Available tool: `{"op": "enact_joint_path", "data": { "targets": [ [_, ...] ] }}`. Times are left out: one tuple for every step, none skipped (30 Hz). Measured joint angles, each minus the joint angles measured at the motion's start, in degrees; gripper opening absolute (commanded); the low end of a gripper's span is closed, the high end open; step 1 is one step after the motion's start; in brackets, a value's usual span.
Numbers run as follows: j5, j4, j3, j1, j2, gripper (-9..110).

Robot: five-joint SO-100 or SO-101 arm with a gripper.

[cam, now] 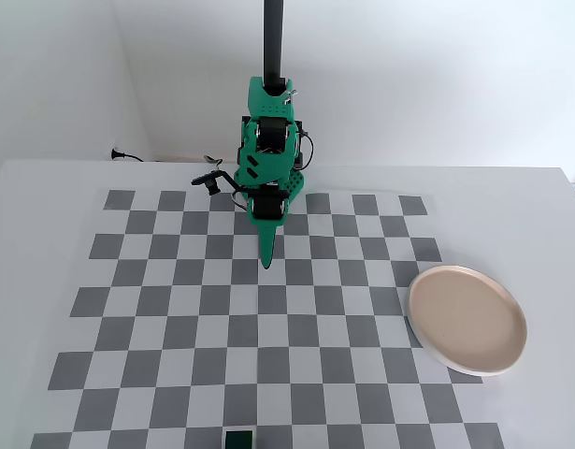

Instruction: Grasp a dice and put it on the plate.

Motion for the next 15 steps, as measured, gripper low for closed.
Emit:
{"op": "enact_joint_path", "data": {
  "targets": [
    [0.0, 0.0, 0.0, 0.0, 0.0, -4],
    [-0.4, 0.1, 0.0, -0.2, 0.0, -4],
    [-0.6, 0.2, 0.0, -0.4, 0.0, -4],
    [-0.9, 0.3, 0.0, -0.5, 0.0, -4],
    [-1.0, 0.3, 0.0, -0.6, 0.0, -4],
    [-1.0, 0.3, 0.0, -0.5, 0.0, -4],
    [-1.0, 0.3, 0.0, -0.5, 0.0, -4],
    [-1.0, 0.3, 0.0, -0.5, 0.0, -4],
    [-1.0, 0.3, 0.0, -0.5, 0.0, -4],
    [-1.0, 0.3, 0.0, -0.5, 0.0, -4],
    [-1.0, 0.3, 0.0, -0.5, 0.0, -4],
    [-1.0, 0.3, 0.0, -0.5, 0.0, -4],
    [-1.0, 0.3, 0.0, -0.5, 0.0, -4],
    [-1.0, 0.3, 0.0, -0.5, 0.0, -4],
    [-1.0, 0.3, 0.0, -0.5, 0.0, -4]
  ]
}}
